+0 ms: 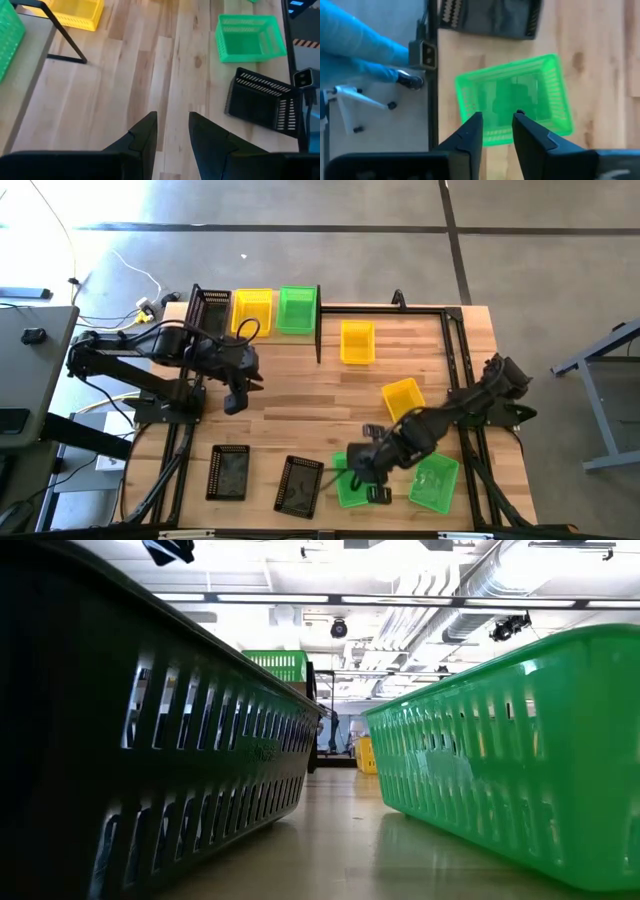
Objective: Stack baskets on shelf by color
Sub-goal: Stack the left green bin on top of the green bin
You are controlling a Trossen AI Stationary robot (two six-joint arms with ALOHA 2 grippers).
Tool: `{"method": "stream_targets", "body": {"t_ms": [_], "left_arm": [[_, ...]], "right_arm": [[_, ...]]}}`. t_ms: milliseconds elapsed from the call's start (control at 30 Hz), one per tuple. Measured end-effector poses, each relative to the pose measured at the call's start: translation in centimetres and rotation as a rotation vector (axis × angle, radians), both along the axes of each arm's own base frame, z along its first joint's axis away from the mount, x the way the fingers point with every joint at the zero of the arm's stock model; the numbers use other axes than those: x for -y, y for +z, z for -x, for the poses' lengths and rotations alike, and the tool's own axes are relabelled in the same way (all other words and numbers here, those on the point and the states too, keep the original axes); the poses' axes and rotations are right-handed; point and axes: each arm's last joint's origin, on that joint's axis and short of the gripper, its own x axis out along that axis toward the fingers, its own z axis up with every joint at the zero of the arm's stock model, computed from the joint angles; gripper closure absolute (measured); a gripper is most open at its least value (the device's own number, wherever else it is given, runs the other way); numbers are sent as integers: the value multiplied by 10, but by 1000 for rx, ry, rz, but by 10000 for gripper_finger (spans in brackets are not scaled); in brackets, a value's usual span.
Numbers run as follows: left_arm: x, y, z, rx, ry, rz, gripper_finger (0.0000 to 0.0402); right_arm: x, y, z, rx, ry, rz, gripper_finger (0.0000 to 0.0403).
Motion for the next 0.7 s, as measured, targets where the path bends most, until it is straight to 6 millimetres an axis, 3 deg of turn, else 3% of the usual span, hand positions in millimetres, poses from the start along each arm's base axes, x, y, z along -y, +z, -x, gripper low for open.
{"method": "stream_targets", "body": {"t_ms": [433,700], "left_arm": [[9,0,0,0,-28,14,300],[9,0,0,-1,-30,13,300]], "right_arm": [[-59,-51,5,-74,147,62,284],[-77,-84,2,-126,173,114,284]]}}
